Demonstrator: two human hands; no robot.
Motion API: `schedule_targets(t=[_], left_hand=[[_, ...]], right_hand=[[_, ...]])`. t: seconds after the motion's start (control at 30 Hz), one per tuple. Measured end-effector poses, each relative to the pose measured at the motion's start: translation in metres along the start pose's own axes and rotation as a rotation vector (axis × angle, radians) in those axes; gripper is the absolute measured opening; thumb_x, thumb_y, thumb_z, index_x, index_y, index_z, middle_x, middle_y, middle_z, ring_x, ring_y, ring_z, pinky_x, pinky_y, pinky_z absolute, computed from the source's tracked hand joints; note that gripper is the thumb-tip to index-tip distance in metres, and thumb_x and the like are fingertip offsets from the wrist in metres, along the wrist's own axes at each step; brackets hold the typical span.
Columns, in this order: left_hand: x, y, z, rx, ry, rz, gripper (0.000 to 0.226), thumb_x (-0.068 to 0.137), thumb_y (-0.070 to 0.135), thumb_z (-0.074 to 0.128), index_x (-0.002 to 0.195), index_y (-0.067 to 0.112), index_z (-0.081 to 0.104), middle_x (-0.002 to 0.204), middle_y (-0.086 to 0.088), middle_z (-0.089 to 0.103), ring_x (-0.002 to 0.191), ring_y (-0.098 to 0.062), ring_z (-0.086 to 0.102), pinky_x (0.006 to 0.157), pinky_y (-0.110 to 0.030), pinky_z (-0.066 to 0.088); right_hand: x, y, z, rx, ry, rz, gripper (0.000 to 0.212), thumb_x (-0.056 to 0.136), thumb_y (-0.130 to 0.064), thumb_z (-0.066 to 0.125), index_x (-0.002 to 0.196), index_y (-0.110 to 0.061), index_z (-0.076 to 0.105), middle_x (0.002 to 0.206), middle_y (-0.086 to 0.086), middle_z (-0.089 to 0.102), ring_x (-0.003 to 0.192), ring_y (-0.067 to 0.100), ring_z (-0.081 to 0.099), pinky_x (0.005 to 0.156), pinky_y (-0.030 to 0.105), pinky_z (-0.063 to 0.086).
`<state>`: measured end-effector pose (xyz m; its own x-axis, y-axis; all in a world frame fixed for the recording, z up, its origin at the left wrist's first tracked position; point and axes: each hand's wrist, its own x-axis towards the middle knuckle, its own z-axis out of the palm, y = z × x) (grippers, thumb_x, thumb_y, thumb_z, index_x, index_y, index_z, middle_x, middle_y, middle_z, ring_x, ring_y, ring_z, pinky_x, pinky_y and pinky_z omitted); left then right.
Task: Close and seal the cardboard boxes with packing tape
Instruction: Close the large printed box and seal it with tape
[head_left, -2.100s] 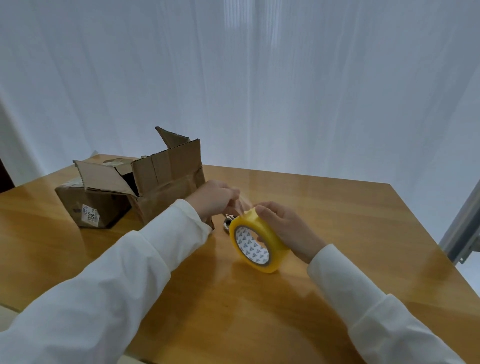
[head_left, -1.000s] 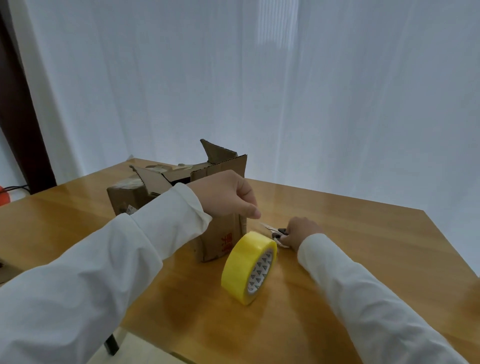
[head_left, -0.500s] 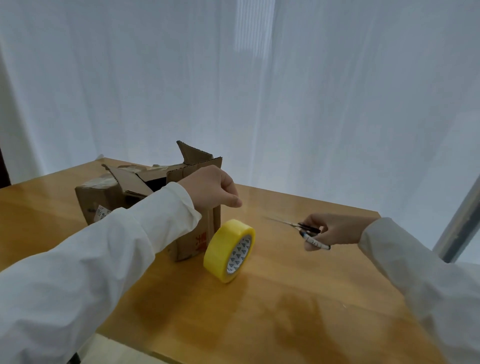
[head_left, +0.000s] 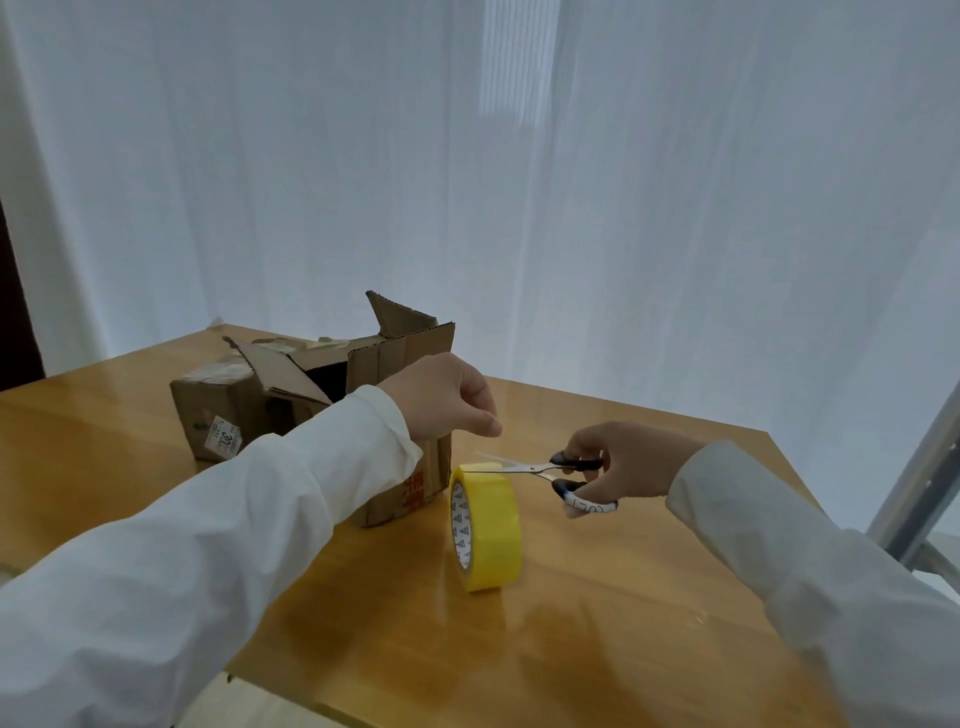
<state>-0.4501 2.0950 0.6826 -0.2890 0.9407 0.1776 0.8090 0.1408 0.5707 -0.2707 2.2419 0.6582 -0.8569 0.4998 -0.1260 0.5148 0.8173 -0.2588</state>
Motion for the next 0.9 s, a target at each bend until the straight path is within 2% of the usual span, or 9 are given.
schedule_targets(t=[0.1, 0.23, 0.33, 0.4, 0.47, 0.57, 0.67, 0.77, 0.9], left_hand=[[0.000, -0.003, 0.000, 0.016, 0.017, 0.004, 0.008, 0.079, 0.026, 0.074, 0.076, 0.020, 0.070, 0.081, 0.004, 0.069, 0.079, -0.008, 0.062, 0.081, -0.026, 0.049], [-0.003, -0.008, 0.001, -0.053, 0.013, -0.004, 0.010, 0.086, 0.027, 0.068, 0.077, 0.022, 0.066, 0.076, 0.006, 0.069, 0.073, -0.004, 0.061, 0.077, -0.023, 0.047], [-0.006, -0.005, -0.001, -0.286, 0.198, -0.027, 0.020, 0.094, 0.035, 0.054, 0.085, 0.019, 0.060, 0.071, 0.008, 0.068, 0.071, -0.003, 0.064, 0.074, -0.020, 0.043], [-0.009, -0.006, 0.005, -0.484, 0.356, -0.063, 0.034, 0.096, 0.045, 0.040, 0.090, 0.016, 0.057, 0.071, 0.004, 0.069, 0.069, -0.008, 0.066, 0.075, -0.022, 0.045], [-0.013, -0.010, 0.024, -0.599, 0.418, -0.084, 0.048, 0.095, 0.056, 0.025, 0.093, 0.018, 0.054, 0.073, 0.000, 0.069, 0.074, -0.014, 0.069, 0.083, -0.031, 0.047], [-0.025, -0.022, 0.066, -0.643, 0.369, -0.083, 0.059, 0.087, 0.068, 0.016, 0.098, 0.022, 0.052, 0.081, 0.000, 0.070, 0.083, -0.014, 0.068, 0.086, -0.037, 0.049], [-0.028, -0.027, 0.085, -0.650, 0.399, -0.088, 0.064, 0.082, 0.063, 0.015, 0.107, 0.019, 0.053, 0.083, 0.003, 0.070, 0.080, -0.005, 0.066, 0.081, -0.027, 0.049], [-0.024, -0.028, 0.091, -0.658, 0.445, -0.100, 0.067, 0.086, 0.065, 0.009, 0.108, 0.021, 0.054, 0.080, 0.004, 0.070, 0.081, -0.009, 0.065, 0.085, -0.032, 0.048], [-0.019, -0.028, 0.097, -0.711, 0.522, -0.151, 0.067, 0.083, 0.071, 0.007, 0.099, 0.026, 0.055, 0.074, 0.003, 0.070, 0.083, -0.016, 0.064, 0.089, -0.039, 0.048]], right_hand=[[-0.001, 0.002, 0.002, 0.045, 0.073, -0.051, 0.032, 0.065, -0.046, 0.081, 0.068, -0.029, 0.053, 0.085, -0.020, 0.067, 0.064, 0.005, 0.047, 0.059, 0.021, 0.036], [0.000, 0.004, 0.002, 0.075, 0.085, -0.106, 0.033, 0.073, -0.027, 0.075, 0.064, -0.012, 0.047, 0.060, -0.035, 0.060, 0.066, -0.001, 0.059, 0.059, 0.021, 0.036], [0.002, 0.008, 0.001, 0.154, 0.117, -0.149, 0.034, 0.074, -0.024, 0.074, 0.065, -0.005, 0.048, 0.067, -0.033, 0.065, 0.100, 0.018, 0.066, 0.068, 0.031, 0.043], [0.003, 0.008, 0.002, 0.146, 0.100, -0.155, 0.030, 0.076, -0.023, 0.074, 0.062, -0.010, 0.051, 0.066, -0.034, 0.064, 0.101, 0.013, 0.066, 0.073, 0.032, 0.048], [0.005, 0.011, 0.006, 0.180, 0.069, -0.135, 0.026, 0.075, -0.028, 0.074, 0.061, -0.016, 0.055, 0.066, -0.027, 0.067, 0.094, 0.007, 0.067, 0.074, 0.030, 0.048], [0.011, 0.026, 0.014, 0.325, 0.099, -0.040, 0.036, 0.068, -0.044, 0.075, 0.075, -0.011, 0.065, 0.065, -0.004, 0.064, 0.063, 0.011, 0.051, 0.066, 0.029, 0.037], [0.019, 0.048, 0.029, 0.364, 0.147, 0.220, 0.034, 0.080, -0.042, 0.071, 0.086, -0.009, 0.072, 0.069, -0.003, 0.065, 0.061, 0.011, 0.049, 0.063, 0.023, 0.038], [0.023, 0.065, 0.051, 0.146, 0.001, 0.432, 0.033, 0.087, -0.039, 0.064, 0.100, -0.010, 0.072, 0.079, 0.000, 0.065, 0.067, 0.013, 0.054, 0.062, 0.021, 0.041], [0.027, 0.069, 0.061, 0.143, 0.018, 0.458, 0.028, 0.085, -0.033, 0.066, 0.101, -0.011, 0.072, 0.094, 0.007, 0.072, 0.087, 0.019, 0.068, 0.066, 0.023, 0.046]])
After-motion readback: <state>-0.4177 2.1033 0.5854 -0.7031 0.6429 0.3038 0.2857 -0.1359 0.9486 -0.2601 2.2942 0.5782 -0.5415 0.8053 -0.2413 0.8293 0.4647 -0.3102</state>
